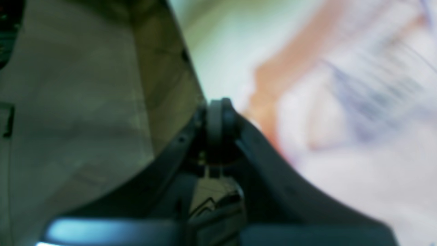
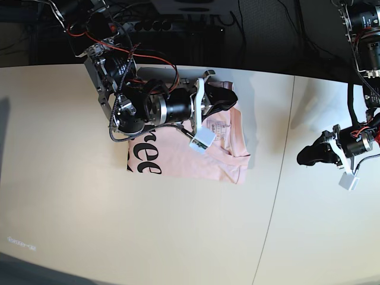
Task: Fold the T-shirt properly
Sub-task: 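Push the bundle's sides inward with both grippers to square it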
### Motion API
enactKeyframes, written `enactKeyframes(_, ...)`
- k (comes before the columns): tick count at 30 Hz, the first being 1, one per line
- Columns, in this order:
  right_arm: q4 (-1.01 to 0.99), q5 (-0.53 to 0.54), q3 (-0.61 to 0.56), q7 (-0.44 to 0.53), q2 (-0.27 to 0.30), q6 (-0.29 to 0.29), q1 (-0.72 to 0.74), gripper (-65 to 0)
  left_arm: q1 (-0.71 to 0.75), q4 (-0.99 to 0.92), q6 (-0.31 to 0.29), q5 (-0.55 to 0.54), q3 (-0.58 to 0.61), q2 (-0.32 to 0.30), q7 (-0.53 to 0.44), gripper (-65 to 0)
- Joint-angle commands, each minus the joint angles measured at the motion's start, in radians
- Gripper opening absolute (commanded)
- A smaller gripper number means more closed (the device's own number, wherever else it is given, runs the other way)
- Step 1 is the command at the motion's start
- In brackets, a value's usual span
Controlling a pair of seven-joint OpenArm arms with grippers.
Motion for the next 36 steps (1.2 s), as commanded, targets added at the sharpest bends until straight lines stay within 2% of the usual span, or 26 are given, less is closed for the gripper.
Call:
enactKeyframes(1, 0.020, 0.023, -0.006, 0.017, -0.011, 0.064, 0.019, -65.0, -0.024, 0.016, -0.009, -0.037, -0.009, -0.028, -0.017, -64.4)
enactKeyframes(3, 0.025, 0.020, -0.014, 0.018, -0.026, 0.064, 0.023, -65.0, -0.024, 0.016, -0.009, -0.042, -0.016, -0.040, -0.016, -64.4)
enactKeyframes(6, 0.037, -0.038, 0.003, 0.035, -0.028, 0.063, 0.061, -65.0, -0.024, 0.017, -0.009, -0.046, -0.033, -0.054, -0.002, -64.5)
enactKeyframes(11, 0.014, -0.204, 0.140, 0.113, -0.023, 0.061, 0.180, -65.0, 0.013, 0.089, -0.009, -0.058, -0.023, -0.049, 0.045, -64.5)
enactKeyframes(16, -0.103, -0.264, 0.278, 0.132, 0.002, 0.062, 0.316, -65.0, 0.097, 0.342, -0.009, -0.060, -0.014, -0.022, 0.050, -64.9)
enactKeyframes(20, -0.230, -0.275, 0.301, 0.135, 0.036, 0.062, 0.396, -65.0, 0.196, 0.566, -0.009, -0.027, 0.055, -0.010, 0.034, -64.9)
enactKeyframes(23, -0.316, -0.287, 0.301, 0.140, 0.054, 0.062, 0.428, -65.0, 0.274, 0.663, -0.009, 0.018, 0.136, 0.026, 0.009, -64.9)
enactKeyframes(27, -0.415, -0.316, 0.301, 0.173, 0.072, 0.062, 0.462, -65.0, 0.326, 0.692, -0.009, 0.124, 0.230, 0.112, -0.049, -64.9)
enactKeyframes(31, -0.512, -0.398, 0.293, 0.221, 0.068, 0.062, 0.480, -65.0, 0.367, 0.691, -0.009, 0.311, 0.357, 0.189, -0.143, -64.9)
enactKeyframes(34, -0.582, -0.407, 0.265, 0.232, 0.066, 0.062, 0.479, -65.0, 0.378, 0.691, -0.009, 0.446, 0.472, 0.243, -0.173, -64.9)
enactKeyframes(36, -0.614, -0.407, 0.243, 0.237, 0.065, 0.062, 0.479, -65.0, 0.377, 0.689, -0.009, 0.544, 0.513, 0.274, -0.226, -64.9)
